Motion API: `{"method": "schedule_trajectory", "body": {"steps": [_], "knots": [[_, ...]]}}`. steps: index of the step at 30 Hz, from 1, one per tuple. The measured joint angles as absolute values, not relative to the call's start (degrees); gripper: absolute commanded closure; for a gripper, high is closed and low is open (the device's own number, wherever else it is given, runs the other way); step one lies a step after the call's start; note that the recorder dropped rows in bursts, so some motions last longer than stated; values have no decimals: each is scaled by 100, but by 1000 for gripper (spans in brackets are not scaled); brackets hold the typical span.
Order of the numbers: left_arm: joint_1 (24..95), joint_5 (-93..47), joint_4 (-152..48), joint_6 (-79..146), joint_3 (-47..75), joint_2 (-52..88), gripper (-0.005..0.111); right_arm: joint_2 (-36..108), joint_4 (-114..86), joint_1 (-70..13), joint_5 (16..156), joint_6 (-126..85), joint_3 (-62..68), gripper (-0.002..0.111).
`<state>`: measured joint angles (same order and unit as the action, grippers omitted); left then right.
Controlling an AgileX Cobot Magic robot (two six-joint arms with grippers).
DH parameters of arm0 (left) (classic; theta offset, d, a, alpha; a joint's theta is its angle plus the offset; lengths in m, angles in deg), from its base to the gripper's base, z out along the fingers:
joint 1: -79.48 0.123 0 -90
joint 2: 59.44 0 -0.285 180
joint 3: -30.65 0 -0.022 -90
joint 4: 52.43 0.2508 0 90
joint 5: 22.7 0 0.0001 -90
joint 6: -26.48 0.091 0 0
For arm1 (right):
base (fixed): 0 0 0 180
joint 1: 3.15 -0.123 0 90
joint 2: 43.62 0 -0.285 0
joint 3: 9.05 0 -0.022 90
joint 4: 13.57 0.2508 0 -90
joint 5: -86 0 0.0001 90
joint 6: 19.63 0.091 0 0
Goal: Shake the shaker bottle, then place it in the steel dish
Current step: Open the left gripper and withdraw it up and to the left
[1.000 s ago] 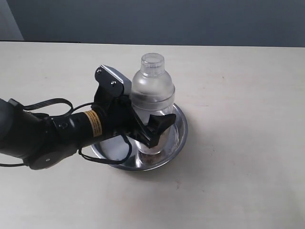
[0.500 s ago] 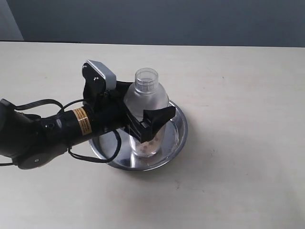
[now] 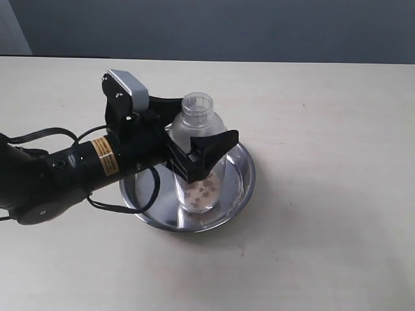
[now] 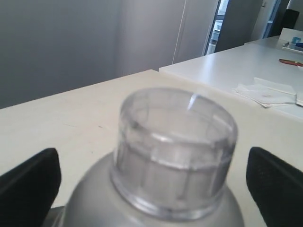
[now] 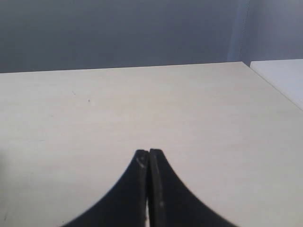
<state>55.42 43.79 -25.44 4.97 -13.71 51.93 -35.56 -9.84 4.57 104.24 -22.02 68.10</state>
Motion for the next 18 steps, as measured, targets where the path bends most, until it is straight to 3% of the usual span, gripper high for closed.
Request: {"method": "schedule_trajectory", "body": {"steps": [18], "knots": [[5542,3848,-2544,482,-1374,3947,2,-3556,-984,457,10424,-2202,6810,109]]}}
